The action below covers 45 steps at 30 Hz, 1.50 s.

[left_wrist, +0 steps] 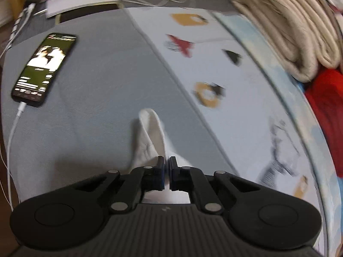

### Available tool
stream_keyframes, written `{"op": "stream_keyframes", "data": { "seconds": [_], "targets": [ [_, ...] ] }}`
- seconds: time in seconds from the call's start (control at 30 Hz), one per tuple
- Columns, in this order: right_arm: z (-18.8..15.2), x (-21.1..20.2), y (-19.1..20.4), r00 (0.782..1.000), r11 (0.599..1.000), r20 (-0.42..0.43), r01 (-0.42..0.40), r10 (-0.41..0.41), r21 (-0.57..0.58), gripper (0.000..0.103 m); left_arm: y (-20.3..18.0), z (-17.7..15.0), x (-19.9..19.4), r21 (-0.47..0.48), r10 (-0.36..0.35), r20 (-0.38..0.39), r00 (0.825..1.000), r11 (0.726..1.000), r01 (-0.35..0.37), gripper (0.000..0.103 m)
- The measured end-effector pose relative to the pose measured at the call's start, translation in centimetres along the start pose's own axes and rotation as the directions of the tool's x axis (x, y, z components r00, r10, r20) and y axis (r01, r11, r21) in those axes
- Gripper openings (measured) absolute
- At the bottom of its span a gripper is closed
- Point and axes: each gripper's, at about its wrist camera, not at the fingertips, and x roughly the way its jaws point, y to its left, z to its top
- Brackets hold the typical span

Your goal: Fold small clothes

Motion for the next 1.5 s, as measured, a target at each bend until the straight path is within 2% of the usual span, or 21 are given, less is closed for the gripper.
{"op": "stream_keyframes", "data": {
  "seconds": [0.17, 0.23, 0.3, 0.37, 0.4, 0.47, 0.5, 0.53, 0.57, 0.6, 0.67, 0.7, 0.77, 0.8, 0.9, 1.03, 1.1, 1.13, 1.23, 1.33, 1.5],
  "targets": [
    [0.0, -0.4, -0.6, 1.000, 1.000, 0.003, 0.012, -0.012, 0.029, 0.064, -10.6, -5.6, -2.8, 0.135, -0.145, -0.056, 0.988, 0.979, 0.151, 0.004],
    [-0.1, -0.6, -0.8, 1.000, 0.999, 0.006, 0.021, -0.021, 0.035, 0.064, -15.5, -9.2, -3.6, 0.175, -0.234, -0.111, 0.966, 0.952, 0.250, 0.003],
    [-0.3, -0.8, -1.2, 0.999, 0.999, 0.004, 0.040, -0.040, 0.036, 0.064, -20.3, -13.4, -4.2, 0.212, -0.327, -0.186, 0.927, 0.908, 0.362, 0.003],
    [-0.4, -1.1, -1.9, 0.998, 0.997, -0.006, 0.055, -0.055, 0.061, 0.064, -25.2, -18.2, -4.9, 0.250, -0.435, -0.295, 0.851, 0.824, 0.508, 0.004],
    [-0.5, -1.2, -2.4, 0.998, 0.995, -0.009, 0.059, -0.058, 0.082, 0.064, -27.7, -20.5, -5.4, 0.267, -0.482, -0.372, 0.793, 0.763, 0.589, 0.006],
    [-0.7, -1.4, -3.4, 0.998, 0.990, -0.018, 0.068, -0.067, 0.122, 0.064, -31.9, -24.0, -6.8, 0.268, -0.548, -0.527, 0.650, 0.619, 0.738, 0.016],
    [-0.8, -1.4, -3.8, 0.997, 0.988, -0.020, 0.074, -0.072, 0.136, 0.064, -33.1, -24.8, -7.9, 0.280, -0.575, -0.537, 0.618, 0.569, 0.773, 0.024],
    [-0.9, -1.5, -4.3, 0.997, 0.986, -0.020, 0.080, -0.078, 0.149, 0.064, -33.6, -25.2, -9.2, 0.318, -0.603, -0.496, 0.624, 0.542, 0.778, 0.031],
    [-1.0, -1.5, -4.8, 0.996, 0.983, -0.022, 0.089, -0.086, 0.160, 0.064, -33.9, -25.3, -10.2, 0.369, -0.620, -0.453, 0.640, 0.523, 0.768, 0.031],
    [-1.1, -1.5, -5.2, 0.995, 0.981, -0.026, 0.097, -0.094, 0.167, 0.064, -34.0, -25.3, -10.9, 0.433, -0.617, -0.419, 0.667, 0.509, 0.743, 0.031],
    [-1.4, -1.5, -6.0, 0.994, 0.977, -0.036, 0.106, -0.101, 0.186, 0.064, -34.0, -25.4, -11.4, 0.516, -0.573, -0.378, 0.727, 0.522, 0.679, 0.031],
    [-1.6, -1.5, -6.4, 0.994, 0.975, -0.042, 0.105, -0.098, 0.198, 0.064, -33.7, -25.1, -11.4, 0.555, -0.535, -0.351, 0.768, 0.542, 0.631, 0.031],
    [-1.7, -1.3, -7.0, 0.995, 0.970, -0.049, 0.091, -0.082, 0.224, 0.063, -33.1, -24.4, -11.5, 0.610, -0.478, -0.301, 0.825, 0.568, 0.552, 0.031],
    [-1.7, -1.2, -7.3, 0.996, 0.968, -0.052, 0.080, -0.070, 0.238, 0.059, -32.7, -24.0, -11.6, 0.631, -0.458, -0.273, 0.846, 0.579, 0.517, 0.031],
    [-1.8, -0.1, -7.9, 0.996, 0.951, -0.080, 0.000, 0.026, 0.308, 0.021, -31.6, -22.4, -11.2, 0.697, -0.411, -0.201, 0.889, 0.578, 0.425, 0.030],
    [-1.9, 2.4, -7.3, 0.984, 0.925, -0.118, -0.077, 0.130, 0.372, 0.020, -27.7, -20.9, -9.1, 0.748, -0.383, -0.068, 0.921, 0.592, 0.301, 0.026],
    [-2.2, 4.1, -6.3, 0.970, 0.915, -0.153, -0.117, 0.188, 0.387, 0.020, -26.4, -20.2, -6.8, 0.752, -0.259, -0.073, 0.963, 0.621, 0.223, 0.019],
    [-2.4, 5.1, -5.7, 0.964, 0.912, -0.175, -0.120, 0.202, 0.392, 0.021, -25.9, -19.6, -6.0, 0.739, -0.235, -0.065, 0.970, 0.642, 0.204, 0.019],
    [-3.5, 8.2, -4.3, 0.942, 0.901, -0.250, -0.103, 0.224, 0.420, 0.040, -24.8, -17.6, -4.2, 0.718, -0.209, -0.066, 0.976, 0.669, 0.192, 0.019],
    [-4.3, 10.9, -3.3, 0.914, 0.888, -0.304, -0.112, 0.267, 0.446, 0.044, -23.7, -16.2, -2.0, 0.691, -0.120, -0.064, 0.991, 0.711, 0.131, 0.019],
    [-5.8, 14.2, -1.9, 0.883, 0.879, -0.377, -0.076, 0.278, 0.470, 0.046, -22.1, -14.0, -1.1, 0.641, -0.105, -0.054, 0.993, 0.759, 0.115, 0.019]
  ]
}}
